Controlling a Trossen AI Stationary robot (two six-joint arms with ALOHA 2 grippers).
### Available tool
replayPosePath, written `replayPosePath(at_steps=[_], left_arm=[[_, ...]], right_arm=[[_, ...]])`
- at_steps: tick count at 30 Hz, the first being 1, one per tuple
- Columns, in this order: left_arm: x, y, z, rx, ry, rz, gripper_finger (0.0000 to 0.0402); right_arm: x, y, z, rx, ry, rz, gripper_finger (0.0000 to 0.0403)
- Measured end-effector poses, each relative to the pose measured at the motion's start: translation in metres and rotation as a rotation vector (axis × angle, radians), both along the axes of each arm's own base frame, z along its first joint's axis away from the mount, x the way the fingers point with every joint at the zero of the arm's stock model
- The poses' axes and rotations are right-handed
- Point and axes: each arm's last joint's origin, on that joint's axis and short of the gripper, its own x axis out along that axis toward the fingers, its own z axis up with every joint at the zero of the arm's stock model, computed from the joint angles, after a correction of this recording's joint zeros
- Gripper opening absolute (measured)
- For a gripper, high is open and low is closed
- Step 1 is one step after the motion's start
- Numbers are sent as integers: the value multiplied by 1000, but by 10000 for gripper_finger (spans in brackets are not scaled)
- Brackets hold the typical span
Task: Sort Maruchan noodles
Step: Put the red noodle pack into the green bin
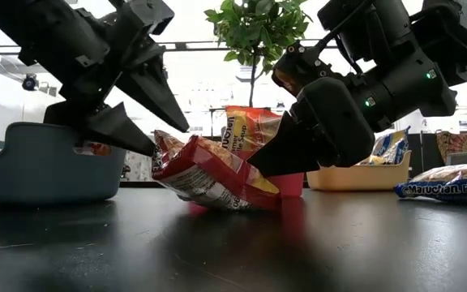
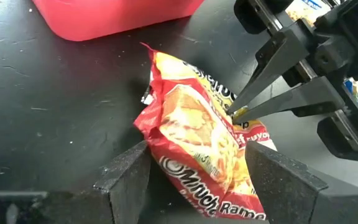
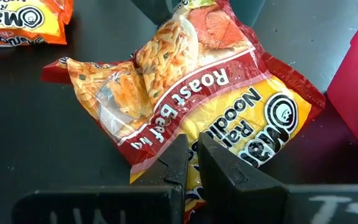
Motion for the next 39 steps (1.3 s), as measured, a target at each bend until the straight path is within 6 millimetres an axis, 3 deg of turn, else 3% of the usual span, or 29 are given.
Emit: replayPosePath(at_steps=[11, 22, 27, 32, 39], left_arm=[[5, -2, -3, 14, -10, 8, 215], [5, -2, -5, 26, -4, 0, 80], [7, -3, -3, 48, -3, -20, 15], [13, -7, 7, 118, 6, -93, 17], [28, -16, 38, 312, 22, -262, 6]], right_arm=[[0, 0, 0, 2, -5, 0, 26], [0, 0, 10, 18, -32, 5, 26], [-1, 0, 30, 36, -91, 4, 26], [-5, -2, 52, 37, -117, 5, 26], [-17, -5, 87, 40, -153, 9, 26]])
